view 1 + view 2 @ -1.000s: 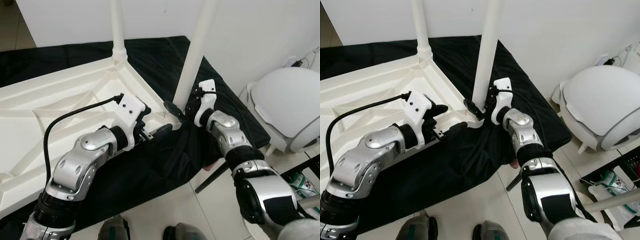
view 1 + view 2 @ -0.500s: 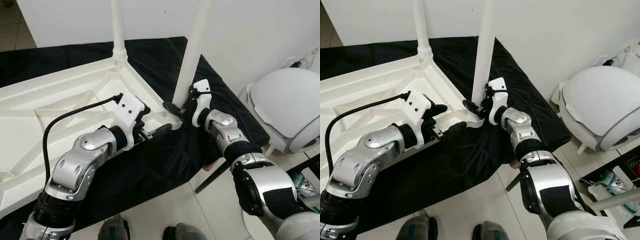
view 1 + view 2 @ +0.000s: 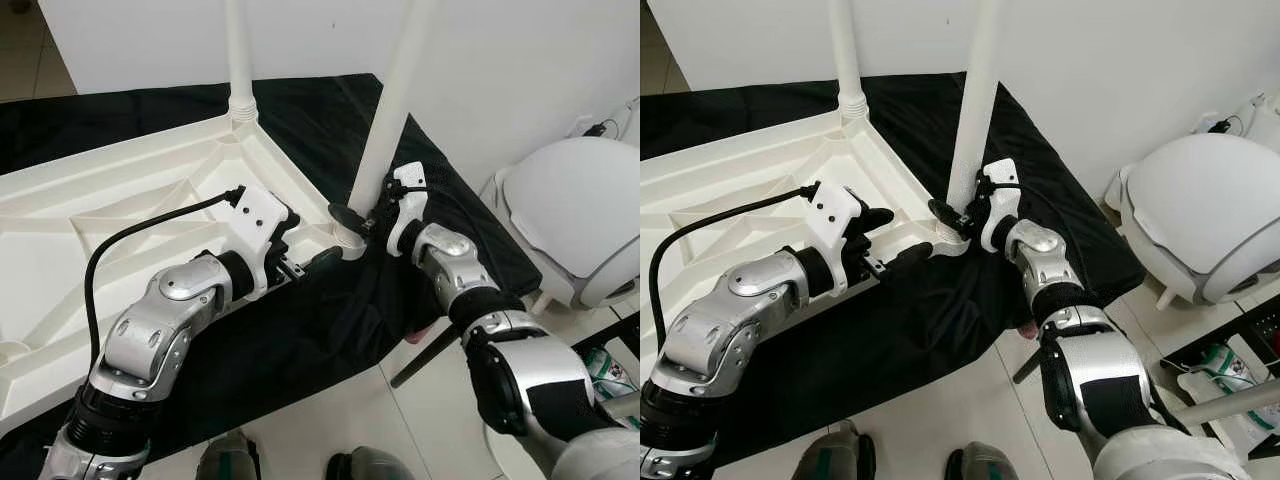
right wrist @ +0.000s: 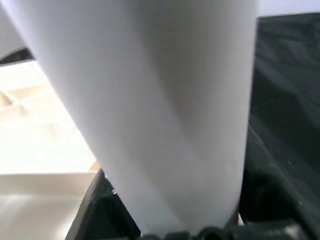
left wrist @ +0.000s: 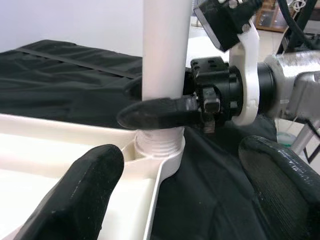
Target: Building children table
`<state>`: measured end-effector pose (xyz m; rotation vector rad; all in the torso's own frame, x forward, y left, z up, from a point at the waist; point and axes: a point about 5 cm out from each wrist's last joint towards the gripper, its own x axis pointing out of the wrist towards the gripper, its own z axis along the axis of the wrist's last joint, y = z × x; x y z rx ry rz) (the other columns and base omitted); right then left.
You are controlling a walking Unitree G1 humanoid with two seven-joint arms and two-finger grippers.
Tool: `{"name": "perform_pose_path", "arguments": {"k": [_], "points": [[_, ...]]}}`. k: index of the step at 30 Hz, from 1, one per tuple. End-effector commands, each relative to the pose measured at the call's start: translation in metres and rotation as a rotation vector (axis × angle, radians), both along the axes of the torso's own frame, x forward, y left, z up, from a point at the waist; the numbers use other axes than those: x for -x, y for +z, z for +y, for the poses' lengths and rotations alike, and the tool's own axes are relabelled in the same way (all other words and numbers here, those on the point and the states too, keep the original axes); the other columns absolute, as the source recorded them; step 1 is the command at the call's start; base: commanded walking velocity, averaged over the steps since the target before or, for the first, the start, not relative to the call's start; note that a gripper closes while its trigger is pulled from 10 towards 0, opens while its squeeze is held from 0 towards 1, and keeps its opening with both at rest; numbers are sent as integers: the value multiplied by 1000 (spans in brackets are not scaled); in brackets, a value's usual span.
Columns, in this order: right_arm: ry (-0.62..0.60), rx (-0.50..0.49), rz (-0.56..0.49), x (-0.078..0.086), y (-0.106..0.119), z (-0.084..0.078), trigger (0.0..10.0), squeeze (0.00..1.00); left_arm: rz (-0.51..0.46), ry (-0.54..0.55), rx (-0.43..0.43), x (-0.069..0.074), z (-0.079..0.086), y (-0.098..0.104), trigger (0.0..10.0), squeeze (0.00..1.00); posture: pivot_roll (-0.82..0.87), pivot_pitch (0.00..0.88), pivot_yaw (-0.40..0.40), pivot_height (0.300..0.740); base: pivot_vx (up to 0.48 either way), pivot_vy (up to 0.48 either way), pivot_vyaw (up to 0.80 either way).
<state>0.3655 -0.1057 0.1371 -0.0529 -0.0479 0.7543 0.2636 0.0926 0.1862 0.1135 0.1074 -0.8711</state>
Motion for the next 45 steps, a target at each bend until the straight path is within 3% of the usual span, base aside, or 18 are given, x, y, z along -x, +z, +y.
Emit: {"name": "perform_pose_path", "arguments": {"k": [1, 6, 7, 11, 13, 17, 22, 27, 29, 37, 40, 41, 45], "points": [[-11, -48, 22, 4, -6, 7, 10000, 0, 10, 22, -1, -1, -1, -4, 10000, 0, 16, 0, -55, 740, 0, 0, 0], [-65, -99, 14, 9, -7, 13, 10000, 0, 17, 49, 15, -3, -3, -8, 10000, 0, 13, 1, -53, 740, 0, 0, 0], [-126, -148, 10, 13, -8, 18, 10000, 0, 19, 65, 27, -4, -6, -11, 10000, 0, 10, 2, -50, 740, 0, 0, 0], [-237, -197, 9, 15, -9, 20, 10000, 0, 5, 95, 31, -5, -5, -15, 10000, 0, 6, 1, -52, 740, 0, 0, 0], [-237, -197, 9, 15, -9, 20, 10000, 0, 5, 95, 31, -5, -5, -15, 10000, 0, 6, 1, -52, 740, 0, 0, 0], [-405, -253, 10, 18, -6, 26, 10000, 0, -5, 126, 50, -7, -5, -20, 10000, 0, 3, 0, -51, 740, 0, 0, 0], [-526, -279, 28, 19, -5, 28, 10000, 0, -53, 160, 56, -9, -4, -23, 10000, 0, -1, 0, -45, 740, 0, 0, 0], [-550, -275, 39, 19, -4, 23, 10000, 0, -72, 162, 54, -8, -4, -28, 10000, 0, 2, 0, -47, 740, 0, 0, 0], [-541, -279, 41, 21, -4, 22, 10000, 1000, -72, 156, 41, -6, -3, -30, 10000, 0, 6, 1, -48, 740, 0, 0, 0], [-485, -264, 43, 26, -2, 24, 10000, 1000, -87, 148, 39, -7, 3, -28, 10000, 0, 5, 5, -51, 740, 0, 0, 0], [-390, -237, 42, 30, -2, 20, 10000, 1000, -97, 130, 29, -7, 3, -27, 10000, 0, -1, 5, -51, 740, 0, 0, 0], [-322, -229, 47, 33, -1, 19, 10000, 8, -100, 123, 28, -6, 3, -26, 10000, 0, 0, 6, -53, 740, 0, 0, 0], [-208, -205, 37, 36, 0, 14, 10000, 0, -106, 114, 26, -6, 3, -25, 10000, 0, -3, 4, -52, 740, 0, 0, 0]]}}
